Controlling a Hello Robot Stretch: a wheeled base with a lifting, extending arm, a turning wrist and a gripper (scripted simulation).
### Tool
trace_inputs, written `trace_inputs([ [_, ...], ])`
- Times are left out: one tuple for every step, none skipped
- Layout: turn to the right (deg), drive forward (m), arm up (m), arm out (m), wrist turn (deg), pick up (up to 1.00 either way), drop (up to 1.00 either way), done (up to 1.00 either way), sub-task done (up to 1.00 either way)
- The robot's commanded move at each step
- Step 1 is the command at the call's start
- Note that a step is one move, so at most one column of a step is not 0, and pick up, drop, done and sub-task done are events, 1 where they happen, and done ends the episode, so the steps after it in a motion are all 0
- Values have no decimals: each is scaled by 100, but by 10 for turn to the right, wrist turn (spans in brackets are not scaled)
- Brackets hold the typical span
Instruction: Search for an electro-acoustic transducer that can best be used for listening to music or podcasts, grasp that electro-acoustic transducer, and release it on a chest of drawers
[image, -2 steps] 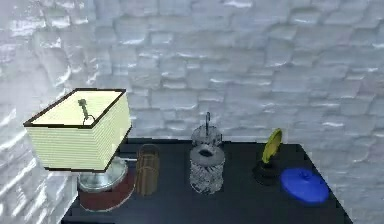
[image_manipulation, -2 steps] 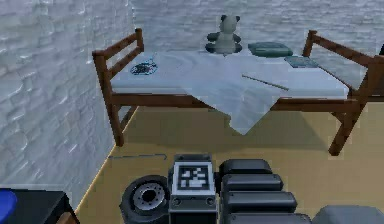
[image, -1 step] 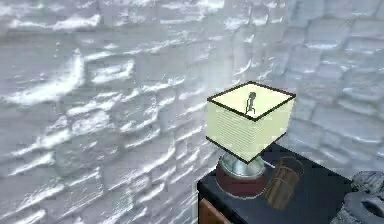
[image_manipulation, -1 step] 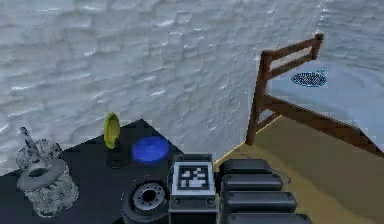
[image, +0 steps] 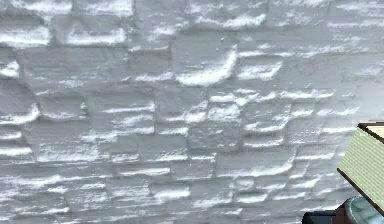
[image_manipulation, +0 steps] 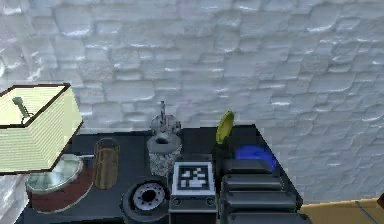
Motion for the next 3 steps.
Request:
trace_inputs([
  [0,0,0,26,0,0,0,0,0],
  [0,0,0,0,450,0,0,0,0],
  [0,0,0,0,450,0,0,0,0],
])
